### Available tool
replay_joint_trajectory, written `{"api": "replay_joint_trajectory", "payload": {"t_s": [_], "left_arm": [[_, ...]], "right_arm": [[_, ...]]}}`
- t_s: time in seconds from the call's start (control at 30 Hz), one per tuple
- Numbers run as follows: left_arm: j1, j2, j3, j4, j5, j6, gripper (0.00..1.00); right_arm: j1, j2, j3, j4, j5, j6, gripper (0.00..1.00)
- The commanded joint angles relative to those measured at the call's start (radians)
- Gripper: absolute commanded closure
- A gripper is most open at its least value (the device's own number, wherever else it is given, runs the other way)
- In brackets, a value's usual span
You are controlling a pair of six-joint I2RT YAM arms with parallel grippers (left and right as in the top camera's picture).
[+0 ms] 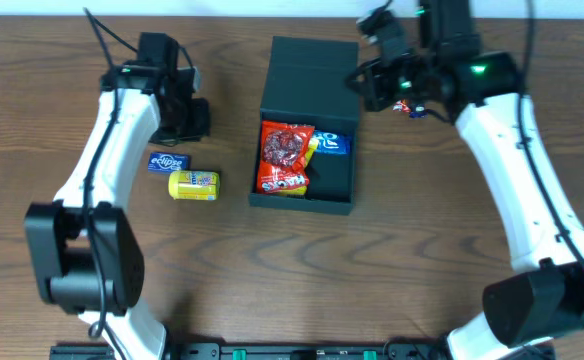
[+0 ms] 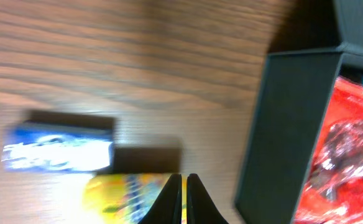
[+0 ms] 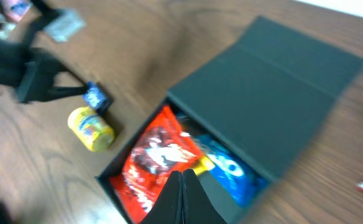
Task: Pack container
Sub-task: 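Reach the left gripper to the yellow candy tub and grasp it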
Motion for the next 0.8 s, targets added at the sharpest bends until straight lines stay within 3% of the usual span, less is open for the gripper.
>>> {"api": "replay_joint_trajectory", "payload": {"t_s": [0.0,0.2,0.27,0.3,0.43,0.67,0.7,0.77], "left_arm": [[0.003,-0.048,0.024,-0.032,-0.097,0.1,0.94],[0.002,-0.049,0.023,-0.114,-0.103,0.05,0.94],[0.002,-0.048,0.017,-0.147,-0.102,0.075,0.6],[0.002,-0.048,0.01,-0.163,-0.101,0.085,0.31],[0.001,-0.048,-0.045,-0.196,-0.078,0.091,0.05],[-0.018,-0.048,-0.105,-0.206,-0.051,0.179,0.04],[-0.021,-0.048,-0.107,-0.203,-0.051,0.153,0.05],[-0.025,-0.048,-0.108,-0.194,-0.09,-0.059,0.05]], "right_arm": [[-0.048,0.012,0.0,-0.016,-0.004,-0.027,0.98],[-0.106,0.012,0.0,-0.019,-0.003,-0.028,0.99],[-0.113,0.012,0.0,-0.018,-0.003,-0.031,0.98],[-0.114,0.012,0.0,-0.016,-0.003,-0.038,0.99],[-0.114,0.012,0.0,-0.013,0.003,-0.055,0.98],[-0.114,0.012,0.0,-0.013,0.004,-0.073,0.99],[-0.114,0.012,0.0,-0.013,0.004,-0.072,0.98],[-0.114,0.012,0.0,-0.016,0.003,-0.072,0.98]]}}
